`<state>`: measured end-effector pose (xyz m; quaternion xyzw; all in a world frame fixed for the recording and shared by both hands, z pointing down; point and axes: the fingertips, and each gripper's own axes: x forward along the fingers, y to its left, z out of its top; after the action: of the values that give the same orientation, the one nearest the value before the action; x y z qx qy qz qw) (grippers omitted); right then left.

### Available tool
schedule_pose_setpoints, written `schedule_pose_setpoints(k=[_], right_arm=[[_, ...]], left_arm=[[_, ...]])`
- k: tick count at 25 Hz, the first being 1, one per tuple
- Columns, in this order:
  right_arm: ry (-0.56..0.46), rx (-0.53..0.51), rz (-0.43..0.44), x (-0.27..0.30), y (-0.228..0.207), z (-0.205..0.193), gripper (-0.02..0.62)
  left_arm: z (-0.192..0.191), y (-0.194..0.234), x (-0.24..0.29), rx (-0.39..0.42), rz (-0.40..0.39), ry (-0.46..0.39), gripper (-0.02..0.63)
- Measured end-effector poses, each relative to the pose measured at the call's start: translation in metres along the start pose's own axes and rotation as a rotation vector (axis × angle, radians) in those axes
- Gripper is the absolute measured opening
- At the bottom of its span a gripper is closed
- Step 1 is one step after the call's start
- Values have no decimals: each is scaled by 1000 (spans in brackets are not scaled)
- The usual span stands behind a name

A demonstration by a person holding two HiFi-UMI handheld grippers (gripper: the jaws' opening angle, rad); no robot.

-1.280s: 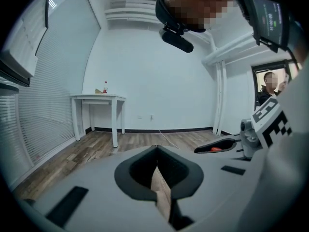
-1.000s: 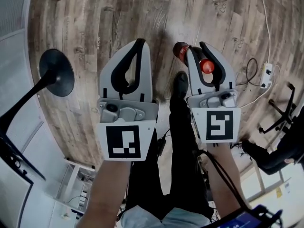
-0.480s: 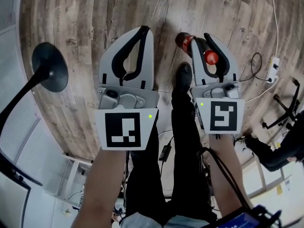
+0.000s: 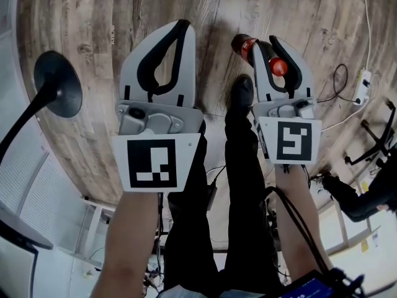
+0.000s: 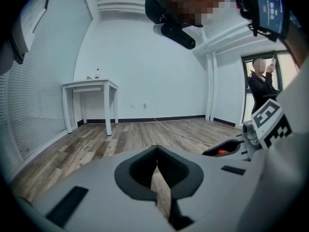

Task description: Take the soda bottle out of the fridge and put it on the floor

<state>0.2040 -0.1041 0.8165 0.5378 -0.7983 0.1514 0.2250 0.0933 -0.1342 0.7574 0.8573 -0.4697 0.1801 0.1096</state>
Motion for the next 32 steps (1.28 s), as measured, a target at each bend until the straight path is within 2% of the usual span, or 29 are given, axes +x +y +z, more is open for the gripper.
schedule_pose_setpoints(k=[9, 32], right_arm=[[94, 14, 6, 8, 1, -44, 104], [176, 26, -21, 37, -11, -106, 106]], left_arm=[[-27, -3, 2, -13, -8, 23, 17], [-57, -5, 19, -30, -18, 48, 17]])
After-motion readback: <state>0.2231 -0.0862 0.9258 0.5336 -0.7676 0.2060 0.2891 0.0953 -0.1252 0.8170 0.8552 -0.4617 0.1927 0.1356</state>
